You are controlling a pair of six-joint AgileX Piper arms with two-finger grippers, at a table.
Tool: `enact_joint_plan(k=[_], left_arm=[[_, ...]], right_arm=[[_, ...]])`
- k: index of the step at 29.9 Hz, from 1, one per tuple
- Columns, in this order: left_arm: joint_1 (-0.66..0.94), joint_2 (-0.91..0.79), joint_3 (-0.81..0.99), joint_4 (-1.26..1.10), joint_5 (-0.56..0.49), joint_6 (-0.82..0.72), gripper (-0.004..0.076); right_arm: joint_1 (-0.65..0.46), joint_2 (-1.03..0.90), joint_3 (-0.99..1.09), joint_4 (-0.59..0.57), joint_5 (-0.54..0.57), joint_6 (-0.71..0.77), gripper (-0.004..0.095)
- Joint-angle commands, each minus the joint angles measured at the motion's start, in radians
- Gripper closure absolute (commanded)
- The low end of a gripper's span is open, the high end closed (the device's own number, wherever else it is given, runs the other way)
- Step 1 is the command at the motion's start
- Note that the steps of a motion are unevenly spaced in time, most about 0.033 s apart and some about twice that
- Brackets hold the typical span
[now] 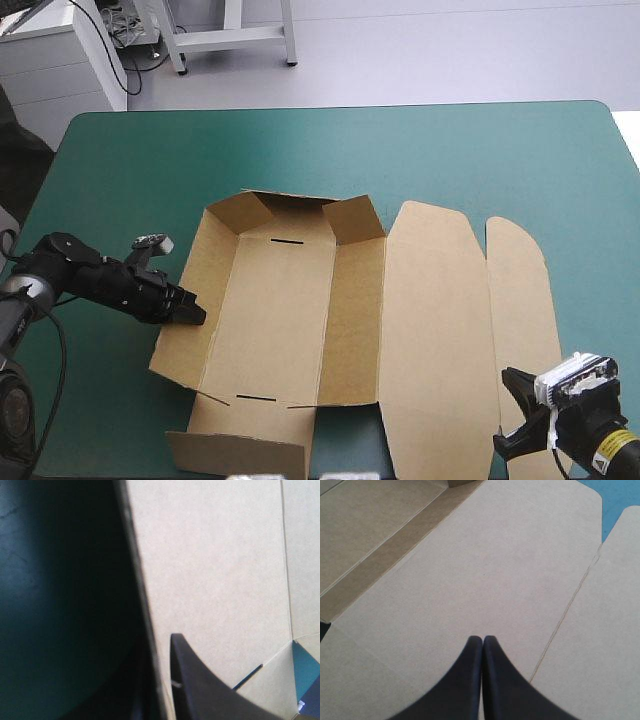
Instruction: Fold the box
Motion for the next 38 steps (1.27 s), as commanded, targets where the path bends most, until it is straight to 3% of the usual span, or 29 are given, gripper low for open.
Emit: enact_joint_plan(k=[1,4,9,15,24,30,38], left_arm=[[-0.028,-0.032,-0.019,-0.018,0.048,-0.005,0.0734],[-0.081,-0.032,-0.019,0.093,0.018,-0.023,0.0731],[-0.187,-0.032,-0.09,0.303,-0.129,-0.16,0.0731],[-0.282,-0.027,-0.321,0.43,-0.215,-0.16,0.0731],[-0.516,0.075,-0.664,0.853,-0.211,-0.1,0.0731],[-0.728,0.125,-0.684,1.17,-0.297,-0.102,0.0731],[-0.925,0.13,-0.684,1.353,-0.349,-0.102,0.0731]], right_arm=[[-0.004,0.009,-0.026,0.002,-0.072,-0.006,0.0928],[-0.004,0.009,-0.026,0.002,-0.08,-0.006,0.0928],[-0.004,0.009,-0.026,0.002,-0.092,-0.006,0.0928],[-0.004,0.009,-0.026,0.006,-0.092,-0.006,0.0928],[-0.004,0.009,-0.026,0.008,-0.092,-0.006,0.0928],[-0.004,0.009,-0.026,0.008,-0.092,0.0,0.0929],[-0.004,0.009,-0.026,0.008,-0.092,0.001,0.0928]])
